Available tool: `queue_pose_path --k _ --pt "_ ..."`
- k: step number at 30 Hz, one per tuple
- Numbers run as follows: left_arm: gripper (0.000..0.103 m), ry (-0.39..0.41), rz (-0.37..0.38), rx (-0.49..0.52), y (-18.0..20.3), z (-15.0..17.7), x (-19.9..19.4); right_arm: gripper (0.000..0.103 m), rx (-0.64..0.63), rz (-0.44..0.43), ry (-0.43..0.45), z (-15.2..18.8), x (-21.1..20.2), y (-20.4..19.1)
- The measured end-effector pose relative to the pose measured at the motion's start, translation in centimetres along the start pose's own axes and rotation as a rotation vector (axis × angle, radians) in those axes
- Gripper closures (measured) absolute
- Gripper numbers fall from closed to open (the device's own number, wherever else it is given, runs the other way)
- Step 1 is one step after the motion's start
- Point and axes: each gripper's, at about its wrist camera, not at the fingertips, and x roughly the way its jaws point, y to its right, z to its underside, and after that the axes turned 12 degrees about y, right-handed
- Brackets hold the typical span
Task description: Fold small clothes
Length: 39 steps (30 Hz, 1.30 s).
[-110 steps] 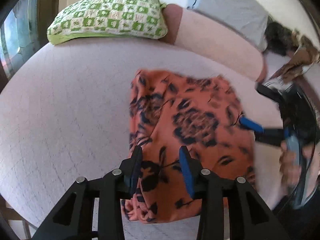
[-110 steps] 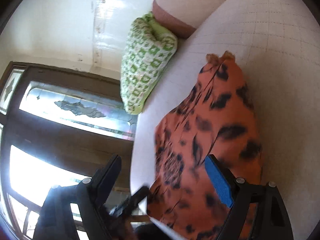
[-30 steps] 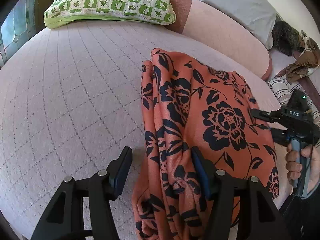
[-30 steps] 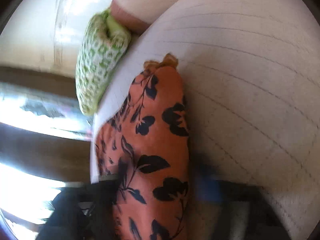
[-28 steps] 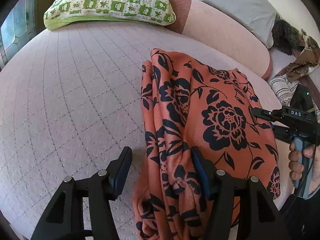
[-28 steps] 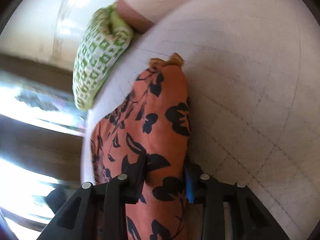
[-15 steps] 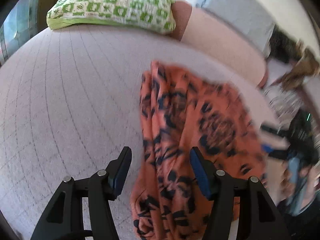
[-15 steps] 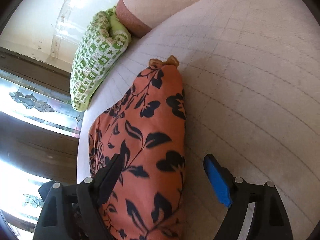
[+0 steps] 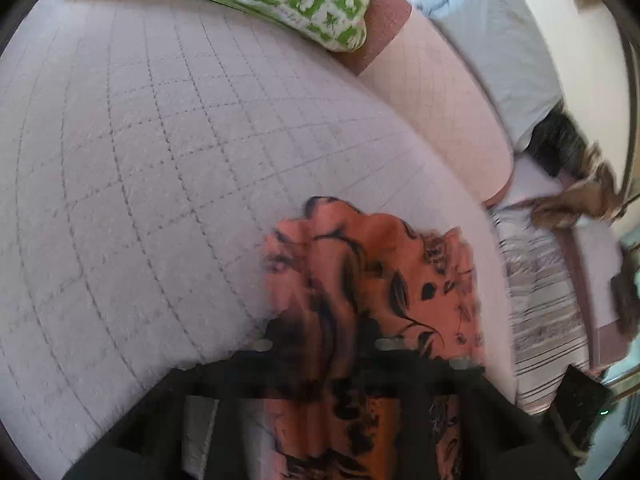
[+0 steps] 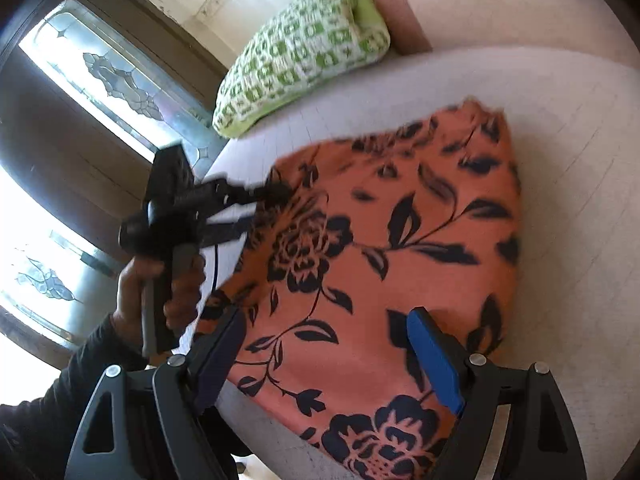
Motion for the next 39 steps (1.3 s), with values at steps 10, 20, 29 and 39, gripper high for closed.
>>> queue_pose_path --k 10,20,29,39 --pt "0.029 0.125 0.018 0.007 1.3 0.7 -6.8 0.018 0.065 -0.040 0.039 -0.2 -2.2 1.1" --pt "0.031 0.022 0.031 0.034 1.2 5.9 -7.5 0.015 0.358 -0.002 0.105 0.1 -4.2 8.9" --pt "0.068 -0.064 0.020 0.033 0.3 6.3 -5.0 0.044 0.384 0.014 -0.028 -0.2 1.1 9.4" --pt "0.077 0.083 0.047 0.171 7.5 4.8 -8.6 0.066 0.173 0.020 0.005 -4.8 -3.0 4.7"
